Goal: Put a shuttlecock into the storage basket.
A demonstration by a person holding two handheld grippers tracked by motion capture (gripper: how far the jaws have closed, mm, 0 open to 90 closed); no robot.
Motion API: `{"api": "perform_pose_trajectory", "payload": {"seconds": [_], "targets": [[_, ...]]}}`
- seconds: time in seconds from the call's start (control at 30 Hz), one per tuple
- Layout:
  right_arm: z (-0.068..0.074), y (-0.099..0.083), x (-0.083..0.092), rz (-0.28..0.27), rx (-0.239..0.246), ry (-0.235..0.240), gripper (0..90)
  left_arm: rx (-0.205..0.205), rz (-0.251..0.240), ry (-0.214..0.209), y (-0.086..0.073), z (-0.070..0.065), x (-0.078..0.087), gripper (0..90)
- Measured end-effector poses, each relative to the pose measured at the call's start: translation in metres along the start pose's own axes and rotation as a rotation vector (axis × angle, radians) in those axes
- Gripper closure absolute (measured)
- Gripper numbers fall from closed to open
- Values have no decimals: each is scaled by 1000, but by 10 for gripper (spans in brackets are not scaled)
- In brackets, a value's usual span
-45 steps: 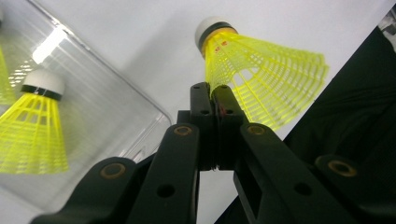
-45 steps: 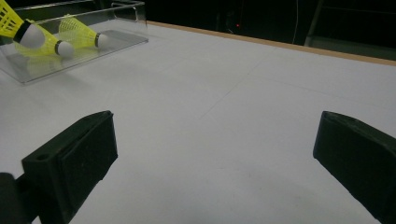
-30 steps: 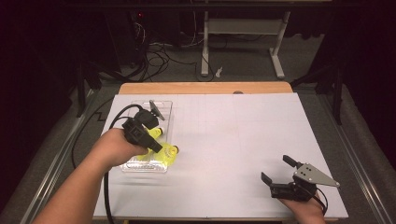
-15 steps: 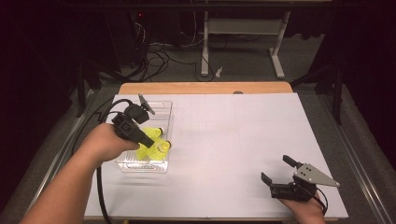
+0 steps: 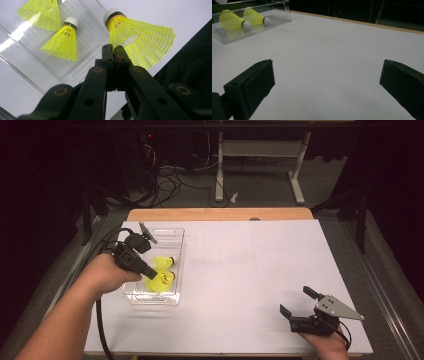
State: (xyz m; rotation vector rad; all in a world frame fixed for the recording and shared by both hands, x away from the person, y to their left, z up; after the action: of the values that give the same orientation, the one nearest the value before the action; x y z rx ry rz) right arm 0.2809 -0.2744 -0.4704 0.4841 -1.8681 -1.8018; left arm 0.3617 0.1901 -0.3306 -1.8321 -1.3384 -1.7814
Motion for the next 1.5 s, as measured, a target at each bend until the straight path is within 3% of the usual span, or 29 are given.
{"api": "perform_pose_trajectory", "payload": {"seconds": [0.3, 0.6, 1.5], "targets": [[0, 0, 0, 2, -3, -1, 4, 26, -21, 2, -4, 8, 3, 892], [0, 0, 0, -1, -3, 1, 4, 35, -9, 6, -6, 12, 1, 892], [-2, 0, 1, -3, -6, -4, 4, 127, -10, 22, -16, 28, -46, 891]]}}
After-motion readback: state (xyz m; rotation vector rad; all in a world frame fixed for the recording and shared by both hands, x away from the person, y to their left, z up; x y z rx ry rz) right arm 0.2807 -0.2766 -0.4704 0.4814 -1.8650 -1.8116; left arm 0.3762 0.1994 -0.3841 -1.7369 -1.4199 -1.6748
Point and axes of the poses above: each handheld gripper's, and its own axes: x roughly backward along the jaws, y roughly out of its top, z roughly to its left, the point moved 3 cm from there along -x, roughly forward along the jaws, and after that the axes turned 13 degrees about -z, right-handed, at the moved point
